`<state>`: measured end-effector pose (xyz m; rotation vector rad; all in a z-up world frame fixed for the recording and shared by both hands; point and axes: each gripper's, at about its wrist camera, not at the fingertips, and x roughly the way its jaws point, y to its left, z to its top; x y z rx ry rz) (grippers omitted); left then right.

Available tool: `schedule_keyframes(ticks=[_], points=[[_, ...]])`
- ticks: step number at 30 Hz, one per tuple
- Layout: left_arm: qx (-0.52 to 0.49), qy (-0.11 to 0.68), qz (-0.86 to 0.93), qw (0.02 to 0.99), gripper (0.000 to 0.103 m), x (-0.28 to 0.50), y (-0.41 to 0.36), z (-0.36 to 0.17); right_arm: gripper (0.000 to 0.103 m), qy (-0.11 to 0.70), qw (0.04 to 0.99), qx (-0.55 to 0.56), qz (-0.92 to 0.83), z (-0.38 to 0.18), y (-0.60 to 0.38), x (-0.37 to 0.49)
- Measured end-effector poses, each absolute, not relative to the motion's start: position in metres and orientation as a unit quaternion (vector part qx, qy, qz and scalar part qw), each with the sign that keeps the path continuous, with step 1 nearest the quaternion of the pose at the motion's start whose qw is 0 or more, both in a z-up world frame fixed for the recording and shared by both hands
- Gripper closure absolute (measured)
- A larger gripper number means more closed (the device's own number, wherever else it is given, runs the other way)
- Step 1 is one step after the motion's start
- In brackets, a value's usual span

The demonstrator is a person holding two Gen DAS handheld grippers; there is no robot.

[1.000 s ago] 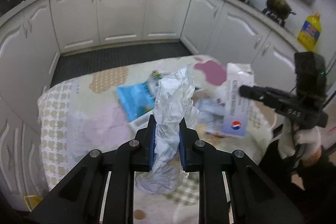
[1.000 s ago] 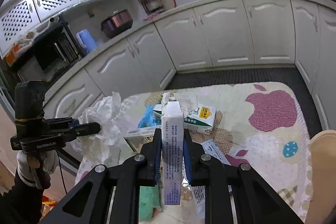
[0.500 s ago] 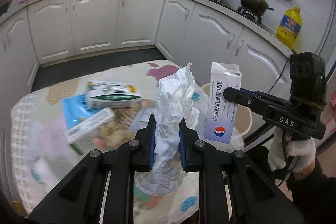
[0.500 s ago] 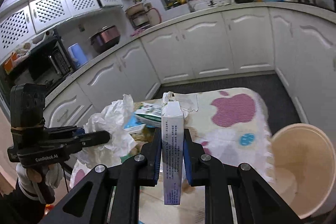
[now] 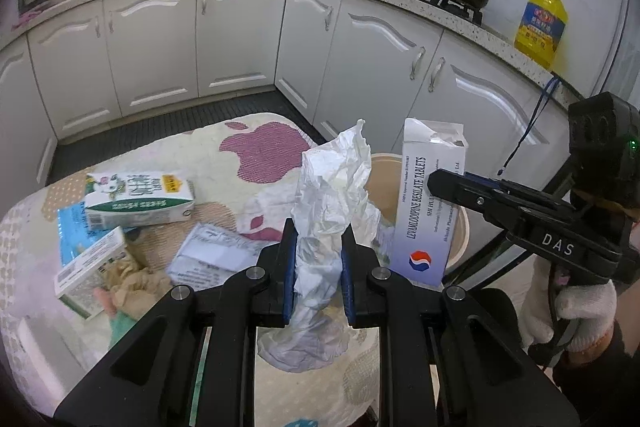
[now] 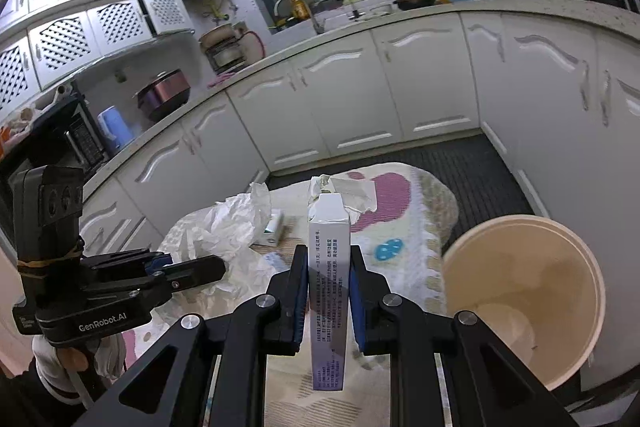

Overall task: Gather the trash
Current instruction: 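Carry box and tissue over the bucket and open both grippers to drop them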

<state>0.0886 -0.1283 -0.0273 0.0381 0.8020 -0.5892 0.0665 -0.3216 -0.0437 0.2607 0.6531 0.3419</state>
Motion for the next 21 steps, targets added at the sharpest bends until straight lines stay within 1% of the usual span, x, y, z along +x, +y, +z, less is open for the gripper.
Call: schedule_keyframes(ticks=[8, 15, 21], points=[[0.020, 0.389, -0.301, 0.871, 0.087, 0.096, -0.161, -0.034, 0.085, 0.319, 0.930, 0.134, 0.125, -0.052, -0.354, 0.063], [0.002, 0.399, -0.326, 0.857, 0.087, 0.109, -0.200, -0.046, 0.085, 0.316, 0.939, 0.114, 0.074, -0.055, -0.378, 0.061], [-0.015, 0.411, -0.342, 0.845, 0.087, 0.125, -0.235, -0.061, 0.085, 0.325, 0.937, 0.123, 0.031, -0.074, -0.410, 0.065]])
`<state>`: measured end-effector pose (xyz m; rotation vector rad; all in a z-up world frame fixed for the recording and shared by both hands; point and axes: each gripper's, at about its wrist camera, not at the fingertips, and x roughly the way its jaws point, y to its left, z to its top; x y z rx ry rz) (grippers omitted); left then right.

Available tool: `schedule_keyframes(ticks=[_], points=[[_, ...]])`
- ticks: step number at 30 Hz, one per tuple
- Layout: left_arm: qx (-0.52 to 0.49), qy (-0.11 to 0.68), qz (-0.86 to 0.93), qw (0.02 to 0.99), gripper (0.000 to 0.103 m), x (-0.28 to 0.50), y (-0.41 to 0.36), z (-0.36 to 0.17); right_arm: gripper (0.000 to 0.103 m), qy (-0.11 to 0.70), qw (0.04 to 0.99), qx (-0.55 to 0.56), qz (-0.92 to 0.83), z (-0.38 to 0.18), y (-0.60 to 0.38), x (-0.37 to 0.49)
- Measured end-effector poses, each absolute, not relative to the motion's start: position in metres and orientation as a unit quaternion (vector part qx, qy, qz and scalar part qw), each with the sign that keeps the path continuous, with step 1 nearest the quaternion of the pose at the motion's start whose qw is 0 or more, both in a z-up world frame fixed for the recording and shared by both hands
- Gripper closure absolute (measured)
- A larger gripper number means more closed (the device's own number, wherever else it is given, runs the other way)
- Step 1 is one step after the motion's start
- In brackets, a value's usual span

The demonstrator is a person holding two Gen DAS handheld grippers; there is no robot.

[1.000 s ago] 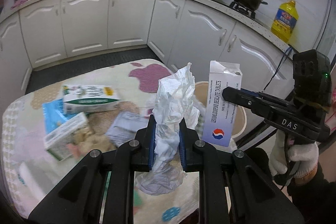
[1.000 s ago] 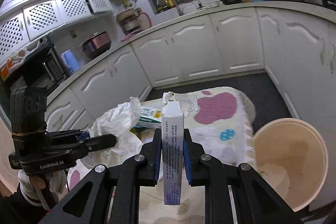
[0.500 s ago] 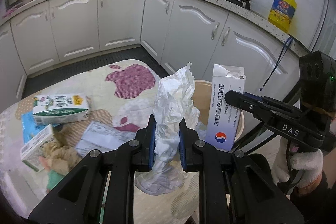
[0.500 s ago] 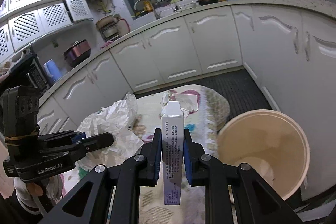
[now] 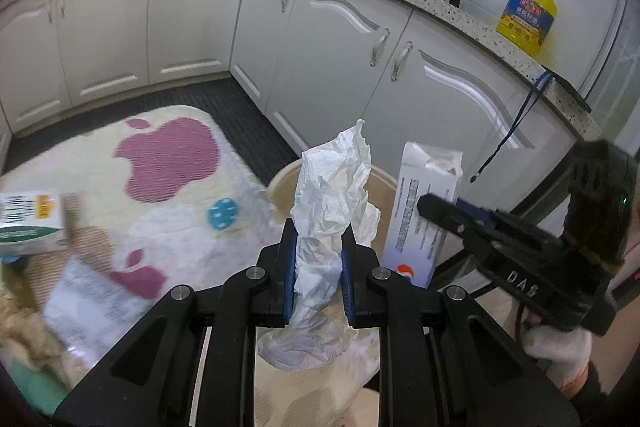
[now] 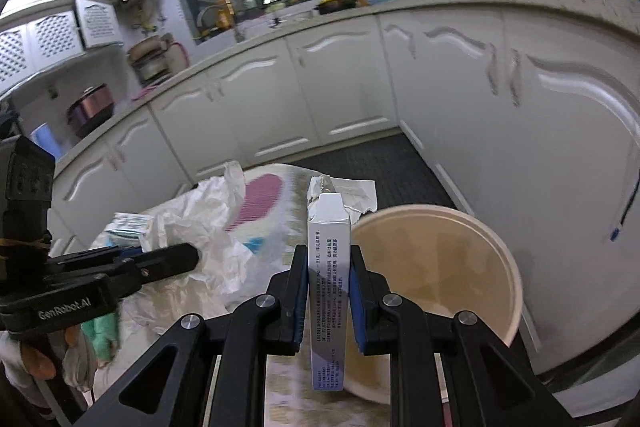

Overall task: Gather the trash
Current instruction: 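Carry box and tissue over the bucket and open both grippers to drop them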

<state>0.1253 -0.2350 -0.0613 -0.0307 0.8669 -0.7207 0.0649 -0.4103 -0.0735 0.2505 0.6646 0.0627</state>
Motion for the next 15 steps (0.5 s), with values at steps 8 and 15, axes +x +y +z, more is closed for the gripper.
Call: schedule_keyframes(ticks=[8, 15], points=[[-0.040, 0.424, -0.340, 0.838, 0.087, 0.147, -0.275, -0.088, 0.085, 0.345, 0.927, 0.145, -0.004, -0.097, -0.440, 0.076], [-0.047, 0.424, -0.355, 0.832, 0.046, 0.153, -0.293, -0.107, 0.065, 0.361, 0.923, 0.129, -0.035, -0.111, -0.447, 0.082]])
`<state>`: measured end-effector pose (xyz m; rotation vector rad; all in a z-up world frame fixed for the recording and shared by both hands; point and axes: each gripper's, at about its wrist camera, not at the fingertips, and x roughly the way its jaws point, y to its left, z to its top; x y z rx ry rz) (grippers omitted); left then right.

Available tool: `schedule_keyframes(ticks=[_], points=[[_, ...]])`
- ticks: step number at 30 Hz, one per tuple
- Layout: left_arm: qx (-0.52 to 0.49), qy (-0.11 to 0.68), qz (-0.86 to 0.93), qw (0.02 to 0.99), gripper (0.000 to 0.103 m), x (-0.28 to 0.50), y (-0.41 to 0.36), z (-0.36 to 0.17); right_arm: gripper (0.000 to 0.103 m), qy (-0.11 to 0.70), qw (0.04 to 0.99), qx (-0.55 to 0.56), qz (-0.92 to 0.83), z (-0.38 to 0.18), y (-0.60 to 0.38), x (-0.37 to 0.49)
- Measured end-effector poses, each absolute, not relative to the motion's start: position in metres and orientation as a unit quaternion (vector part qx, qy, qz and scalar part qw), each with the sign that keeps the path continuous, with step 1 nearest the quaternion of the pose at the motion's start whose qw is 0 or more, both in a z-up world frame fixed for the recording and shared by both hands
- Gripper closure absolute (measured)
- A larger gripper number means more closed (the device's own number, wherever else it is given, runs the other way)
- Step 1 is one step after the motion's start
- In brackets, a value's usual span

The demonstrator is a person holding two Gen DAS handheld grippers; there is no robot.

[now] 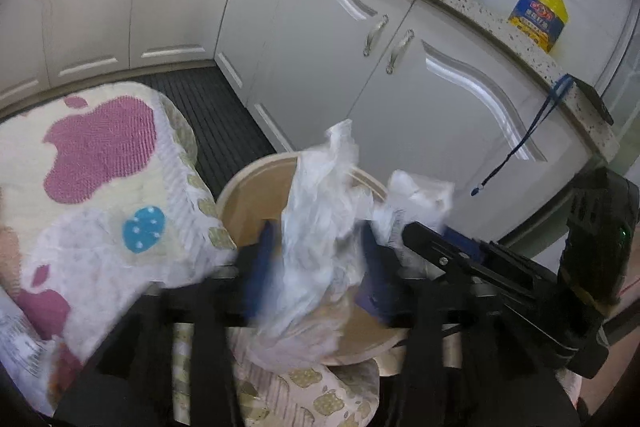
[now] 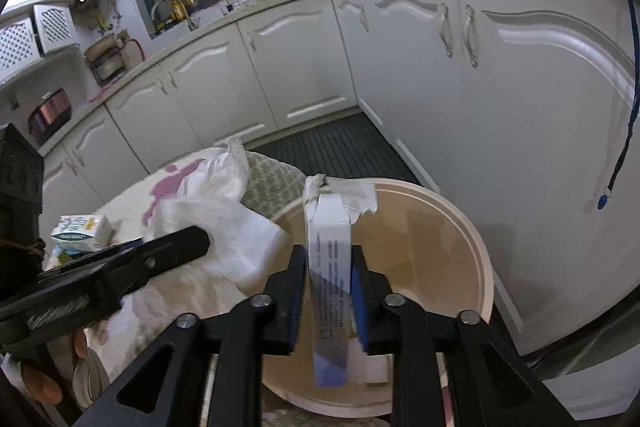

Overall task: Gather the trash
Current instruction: 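Carry box and tissue over the bucket and open both grippers to drop them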

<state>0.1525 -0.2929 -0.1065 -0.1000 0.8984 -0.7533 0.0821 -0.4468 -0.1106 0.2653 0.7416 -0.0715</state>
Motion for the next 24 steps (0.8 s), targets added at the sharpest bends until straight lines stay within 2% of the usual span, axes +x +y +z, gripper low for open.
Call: schedule_keyframes(ticks=[1, 24], points=[[-0.048, 0.424, -0.358, 0.831, 0.046, 0.152, -0.292, -0.108, 0.055, 0.362, 0.923, 0.130, -0.037, -0.111, -0.447, 0.082], [-0.011, 0.389, -0.312, 0.867, 0.045, 0.111, -0.246, -0.076, 0.055, 0.357, 0.925, 0.130, -0.006, -0.102, -0.413, 0.069]])
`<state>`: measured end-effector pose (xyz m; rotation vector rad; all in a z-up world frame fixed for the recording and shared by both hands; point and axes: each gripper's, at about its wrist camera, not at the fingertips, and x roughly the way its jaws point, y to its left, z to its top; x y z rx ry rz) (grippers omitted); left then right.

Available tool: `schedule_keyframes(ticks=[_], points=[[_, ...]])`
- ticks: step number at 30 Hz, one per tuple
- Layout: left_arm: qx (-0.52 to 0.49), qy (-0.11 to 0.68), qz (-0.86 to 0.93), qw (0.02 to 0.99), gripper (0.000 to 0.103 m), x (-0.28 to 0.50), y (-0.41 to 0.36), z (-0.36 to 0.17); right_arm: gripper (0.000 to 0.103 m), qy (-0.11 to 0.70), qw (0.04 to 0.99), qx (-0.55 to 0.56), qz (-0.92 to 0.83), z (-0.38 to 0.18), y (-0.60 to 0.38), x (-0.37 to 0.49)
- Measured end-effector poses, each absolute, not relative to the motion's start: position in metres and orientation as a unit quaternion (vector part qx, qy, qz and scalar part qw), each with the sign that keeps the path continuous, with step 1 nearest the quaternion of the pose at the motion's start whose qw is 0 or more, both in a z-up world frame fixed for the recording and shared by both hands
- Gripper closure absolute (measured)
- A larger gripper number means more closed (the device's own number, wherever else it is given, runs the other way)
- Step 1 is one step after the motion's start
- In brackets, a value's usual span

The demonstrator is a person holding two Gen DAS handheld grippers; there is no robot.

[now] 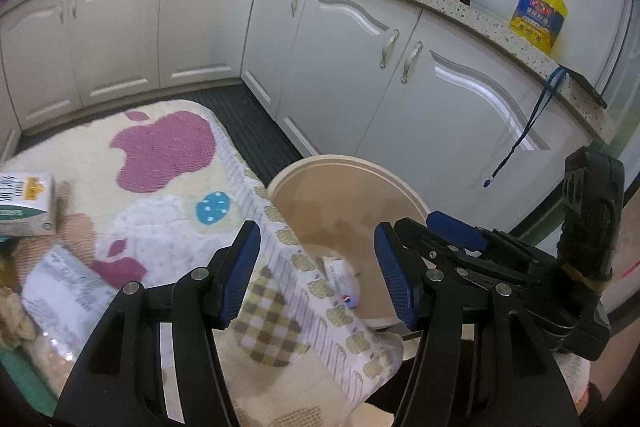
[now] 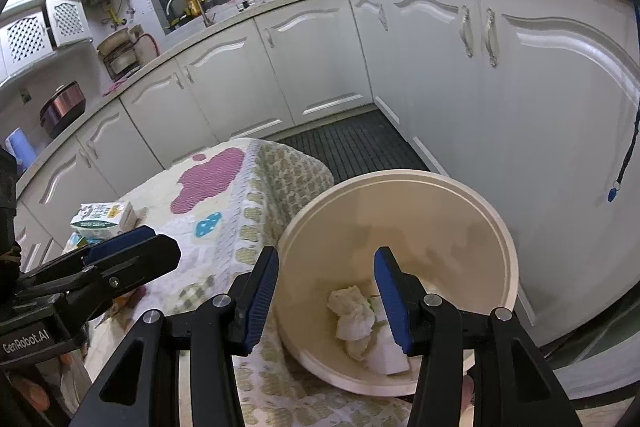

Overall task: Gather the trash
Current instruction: 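Carry box and tissue over the bucket and open both grippers to drop them, then move both tools back over the remaining trash on the table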

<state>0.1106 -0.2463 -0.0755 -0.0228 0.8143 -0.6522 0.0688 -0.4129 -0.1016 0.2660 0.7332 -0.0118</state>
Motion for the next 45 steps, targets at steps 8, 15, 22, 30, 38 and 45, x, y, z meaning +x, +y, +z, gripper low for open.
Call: schedule_keyframes(ticks=[8, 15, 22, 30, 38, 45], points=[[-0.005, 0.372, -0.280, 0.885, 0.045, 0.098, -0.218, -0.064, 0.054, 0.346, 0.930, 0.119, 0.020, -0.088, -0.385, 0.067], [-0.011, 0.369, -0.256, 0.893, 0.045, 0.093, -0.192, -0.060, 0.044, 0.335, 0.934, 0.113, 0.043, -0.079, -0.359, 0.064], [-0.014, 0.363, -0.235, 0.902, 0.045, 0.086, -0.168, -0.058, 0.044, 0.334, 0.935, 0.097, 0.064, -0.075, -0.334, 0.063], [-0.027, 0.362, -0.213, 0.907, 0.045, 0.080, -0.135, -0.054, 0.042, 0.333, 0.936, 0.085, 0.077, -0.070, -0.316, 0.064], [-0.042, 0.365, -0.184, 0.912, 0.045, 0.071, -0.091, -0.051, 0.040, 0.336, 0.934, 0.074, 0.095, -0.068, -0.297, 0.066], [-0.077, 0.381, -0.145, 0.910, 0.045, 0.063, -0.027, -0.052, 0.039, 0.342, 0.929, 0.069, 0.122, -0.069, -0.276, 0.070]])
